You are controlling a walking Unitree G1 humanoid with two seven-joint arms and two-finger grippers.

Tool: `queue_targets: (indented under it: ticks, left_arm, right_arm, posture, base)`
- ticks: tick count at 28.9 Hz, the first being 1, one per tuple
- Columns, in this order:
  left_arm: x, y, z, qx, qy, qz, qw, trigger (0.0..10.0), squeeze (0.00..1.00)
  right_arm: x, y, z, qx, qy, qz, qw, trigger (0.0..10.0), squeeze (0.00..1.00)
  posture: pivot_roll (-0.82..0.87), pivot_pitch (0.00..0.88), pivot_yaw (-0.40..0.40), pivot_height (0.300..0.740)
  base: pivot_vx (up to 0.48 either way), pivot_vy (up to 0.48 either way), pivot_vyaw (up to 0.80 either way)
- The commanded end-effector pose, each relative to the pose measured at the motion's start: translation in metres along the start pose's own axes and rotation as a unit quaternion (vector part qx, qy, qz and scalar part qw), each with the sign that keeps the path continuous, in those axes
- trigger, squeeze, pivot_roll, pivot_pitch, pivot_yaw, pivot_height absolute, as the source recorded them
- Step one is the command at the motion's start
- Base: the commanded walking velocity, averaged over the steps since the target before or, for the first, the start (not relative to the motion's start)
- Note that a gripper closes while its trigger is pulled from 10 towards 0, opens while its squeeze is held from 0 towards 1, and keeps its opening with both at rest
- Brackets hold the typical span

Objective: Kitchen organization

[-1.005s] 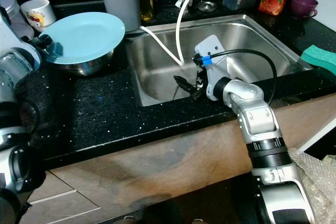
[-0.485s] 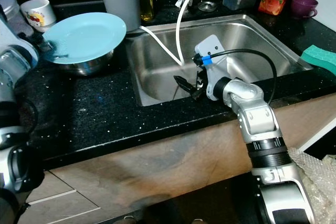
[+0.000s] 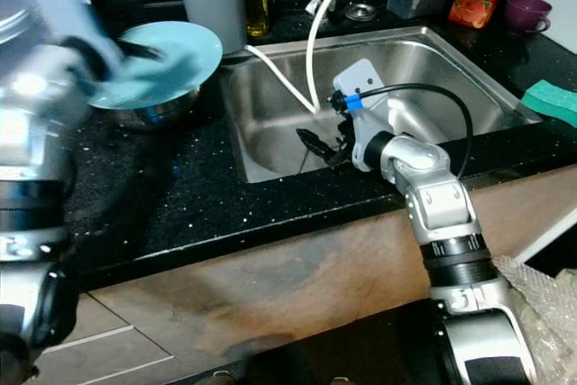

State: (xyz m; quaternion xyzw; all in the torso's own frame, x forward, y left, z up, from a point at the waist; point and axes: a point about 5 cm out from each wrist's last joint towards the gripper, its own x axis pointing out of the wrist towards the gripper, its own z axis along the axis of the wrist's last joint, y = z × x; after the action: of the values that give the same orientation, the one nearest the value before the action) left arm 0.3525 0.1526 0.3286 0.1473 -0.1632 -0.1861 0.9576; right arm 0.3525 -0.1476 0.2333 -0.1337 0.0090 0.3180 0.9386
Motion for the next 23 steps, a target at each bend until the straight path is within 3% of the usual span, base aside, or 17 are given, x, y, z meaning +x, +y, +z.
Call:
queue_targets:
  ticks: [1, 3, 4, 5, 9, 10, 11, 12, 13, 14, 15, 16, 23]
  left_arm:
    - [-0.004, -0.013, 0.006, 0.058, -0.019, -0.060, 0.996, 10.0, 1.00]
    - [-0.005, -0.021, 0.008, 0.076, -0.022, -0.098, 0.992, 10.0, 1.00]
    - [-0.010, -0.027, 0.003, 0.135, -0.003, -0.137, 0.981, 10.0, 0.97]
    - [-0.010, -0.027, 0.003, 0.135, -0.003, -0.137, 0.981, 10.0, 0.97]
    - [-0.017, -0.031, -0.008, 0.207, 0.032, -0.166, 0.964, 10.0, 0.96]
    - [-0.019, -0.028, -0.013, 0.256, 0.044, -0.162, 0.952, 10.0, 0.97]
    - [-0.019, -0.027, -0.015, 0.270, 0.049, -0.162, 0.948, 10.0, 0.94]
    - [-0.020, -0.026, -0.016, 0.286, 0.055, -0.162, 0.943, 10.0, 0.77]
    - [-0.021, -0.026, -0.018, 0.295, 0.059, -0.163, 0.940, 10.0, 0.77]
    - [-0.023, -0.025, -0.019, 0.321, 0.068, -0.166, 0.930, 10.0, 0.51]
    - [-0.024, -0.023, -0.021, 0.339, 0.076, -0.166, 0.923, 10.0, 0.39]
    - [-0.026, -0.020, -0.022, 0.365, 0.084, -0.162, 0.913, 10.0, 0.16]
    - [-0.029, -0.012, -0.022, 0.415, 0.111, -0.138, 0.892, 10.0, 0.13]
  right_arm:
    - [-0.001, -0.001, 0.001, 0.004, -0.004, -0.003, 1.000, 10.0, 0.00]
    - [-0.002, -0.002, 0.001, 0.004, -0.004, -0.004, 1.000, 10.0, 0.00]
    - [-0.002, -0.001, 0.000, 0.004, -0.004, -0.004, 1.000, 10.0, 0.00]
    - [-0.002, -0.001, 0.000, 0.004, -0.004, -0.004, 1.000, 10.0, 0.00]
    - [-0.002, -0.001, -0.001, 0.006, -0.004, -0.004, 1.000, 10.0, 0.00]
    - [-0.001, -0.001, -0.001, 0.006, -0.004, -0.003, 1.000, 10.0, 0.00]
    - [-0.001, -0.001, -0.001, 0.006, -0.004, -0.003, 1.000, 10.0, 0.00]
    - [-0.001, -0.001, -0.001, 0.006, -0.004, -0.002, 1.000, 10.0, 0.00]
    - [-0.001, -0.001, -0.001, 0.006, -0.004, -0.002, 1.000, 10.0, 0.00]
    - [-0.001, -0.001, 0.000, 0.006, -0.004, -0.002, 1.000, 10.0, 0.00]
    - [-0.001, -0.001, 0.000, 0.005, -0.004, -0.002, 1.000, 10.0, 0.00]
    - [0.000, -0.001, 0.000, 0.005, -0.004, -0.002, 1.000, 10.0, 0.00]
    - [-0.001, 0.000, -0.001, 0.006, -0.003, -0.002, 1.000, 10.0, 0.00]
  posture:
    - [0.03, 0.070, -0.008, 0.740]
    - [0.03, 0.070, -0.008, 0.740]
    - [0.03, 0.069, -0.008, 0.740]
    - [0.03, 0.069, -0.008, 0.740]
    - [0.04, 0.069, -0.011, 0.740]
    - [0.04, 0.070, -0.013, 0.740]
    - [0.04, 0.070, -0.013, 0.740]
    - [0.04, 0.070, -0.013, 0.740]
    - [0.04, 0.070, -0.013, 0.740]
    - [0.04, 0.070, -0.014, 0.740]
    - [0.04, 0.070, -0.014, 0.740]
    - [0.04, 0.071, -0.014, 0.740]
    - [0.04, 0.071, -0.013, 0.740]
  base:
    - [0.000, 0.000, 0.00]
    - [0.000, 0.000, 0.00]
    - [0.000, 0.000, 0.00]
    - [0.000, 0.000, 0.00]
    - [0.000, 0.000, 0.00]
    - [0.000, 0.000, 0.00]
    - [0.000, 0.000, 0.00]
    - [0.000, 0.000, 0.00]
    - [0.000, 0.000, 0.00]
    - [0.000, 0.000, 0.00]
    - [0.000, 0.000, 0.00]
    - [0.000, 0.000, 0.00]
    - [0.000, 0.000, 0.00]
